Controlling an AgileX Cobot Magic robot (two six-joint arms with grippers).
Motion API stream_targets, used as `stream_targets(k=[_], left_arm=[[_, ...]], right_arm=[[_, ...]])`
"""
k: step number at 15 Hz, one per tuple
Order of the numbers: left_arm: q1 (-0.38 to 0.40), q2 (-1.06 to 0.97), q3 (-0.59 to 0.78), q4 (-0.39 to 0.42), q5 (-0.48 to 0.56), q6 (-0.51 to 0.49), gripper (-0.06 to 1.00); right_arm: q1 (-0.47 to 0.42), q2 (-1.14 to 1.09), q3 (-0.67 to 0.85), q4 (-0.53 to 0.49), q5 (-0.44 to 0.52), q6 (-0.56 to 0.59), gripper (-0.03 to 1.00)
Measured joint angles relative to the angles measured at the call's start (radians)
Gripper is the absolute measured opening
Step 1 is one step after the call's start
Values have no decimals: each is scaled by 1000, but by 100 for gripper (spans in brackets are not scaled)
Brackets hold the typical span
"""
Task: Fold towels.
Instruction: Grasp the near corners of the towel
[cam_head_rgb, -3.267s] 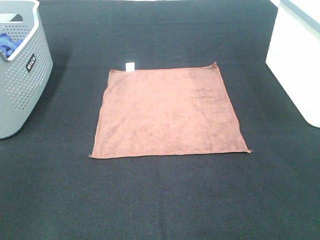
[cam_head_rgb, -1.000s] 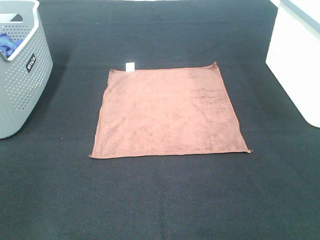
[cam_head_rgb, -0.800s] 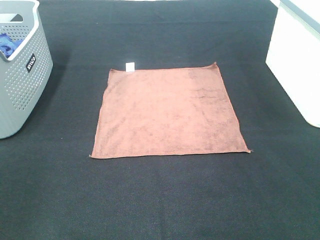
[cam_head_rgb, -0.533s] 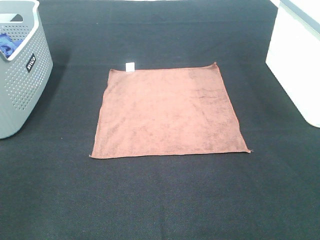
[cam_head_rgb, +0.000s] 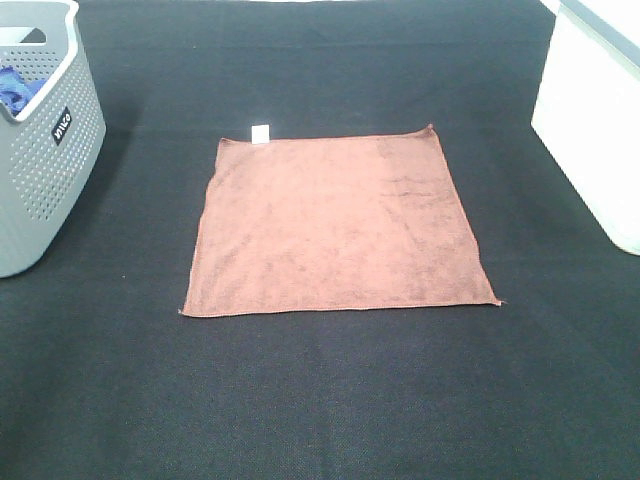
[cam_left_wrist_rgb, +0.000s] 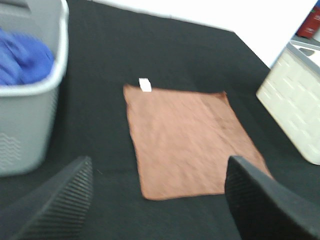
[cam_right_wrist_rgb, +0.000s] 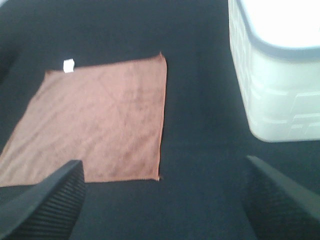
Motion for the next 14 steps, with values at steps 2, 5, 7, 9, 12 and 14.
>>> stream_targets(k=[2,5,7,9,12,14], left_arm=[[0,199,0,-109,-6,56,70],[0,551,-14,-357,-27,349,70],[-2,767,-70,-501,3,519,70],[-12,861,-112,-556,22,581,70],[-93,1174,-272,-623,44,661,70],[-127,1324,-360,-623,46,665,70]], right_arm=[[0,191,-49,21,-4,-30,78],[0,534,-187,159,32,-135,72],[0,700,-256,231,37,-207,69],[0,785,-290,249,37,-225,68],[0,1008,-404,288,46,-238,68],[0,1119,-452,290,52,-238,68]])
